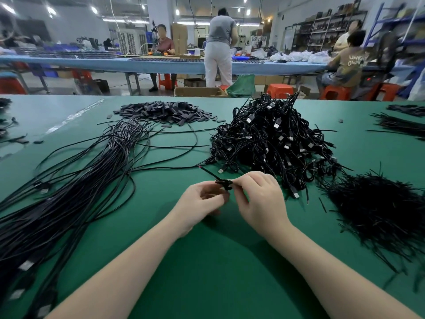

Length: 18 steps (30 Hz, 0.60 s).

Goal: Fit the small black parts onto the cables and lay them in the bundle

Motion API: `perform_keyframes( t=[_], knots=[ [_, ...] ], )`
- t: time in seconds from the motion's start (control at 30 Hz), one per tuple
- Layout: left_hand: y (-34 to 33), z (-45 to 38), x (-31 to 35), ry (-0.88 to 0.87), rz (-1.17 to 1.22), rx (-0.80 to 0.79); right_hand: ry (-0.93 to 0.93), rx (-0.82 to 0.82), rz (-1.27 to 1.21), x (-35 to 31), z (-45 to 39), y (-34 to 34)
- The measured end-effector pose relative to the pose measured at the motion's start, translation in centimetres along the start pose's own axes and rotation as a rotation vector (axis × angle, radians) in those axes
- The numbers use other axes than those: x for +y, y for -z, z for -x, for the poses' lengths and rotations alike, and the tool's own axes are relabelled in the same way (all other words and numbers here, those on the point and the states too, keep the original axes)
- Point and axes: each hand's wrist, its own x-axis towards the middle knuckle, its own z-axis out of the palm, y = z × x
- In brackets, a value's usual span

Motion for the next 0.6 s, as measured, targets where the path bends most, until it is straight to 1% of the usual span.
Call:
perform_keyframes(
  t=[0.1,0.13,0.2,0.37,0.47,0.53,0.6],
  knots=[
    [-0.26,-0.26,-0.34,-0.118,-0.152,0.136,0.020,0.032,0.012,-0.18,0.08,-0.11],
    [-0.28,-0.25,-0.35,-0.119,-0.168,0.140,0.025,0.035,0.014,-0.30,0.06,-0.22],
    [-0.45,0.07,-0.09,-0.074,-0.110,0.124,0.021,0.030,0.010,-0.50,-0.03,-0.38],
    [-0.56,0.17,-0.04,-0.020,-0.068,0.171,-0.025,-0.053,-0.034,-0.56,0.09,-0.48],
    [-0.49,0.26,0.19,0.006,-0.024,0.167,-0.045,-0.069,-0.042,-0.61,0.13,-0.37],
    [-0.56,0.43,0.39,-0.031,-0.009,0.157,-0.046,-0.088,-0.044,-0.57,0.12,-0.24],
    [-0.64,0.46,0.20,-0.130,-0.128,0.180,-0.045,-0.115,-0.047,-0.43,0.08,-0.06]
  ],
)
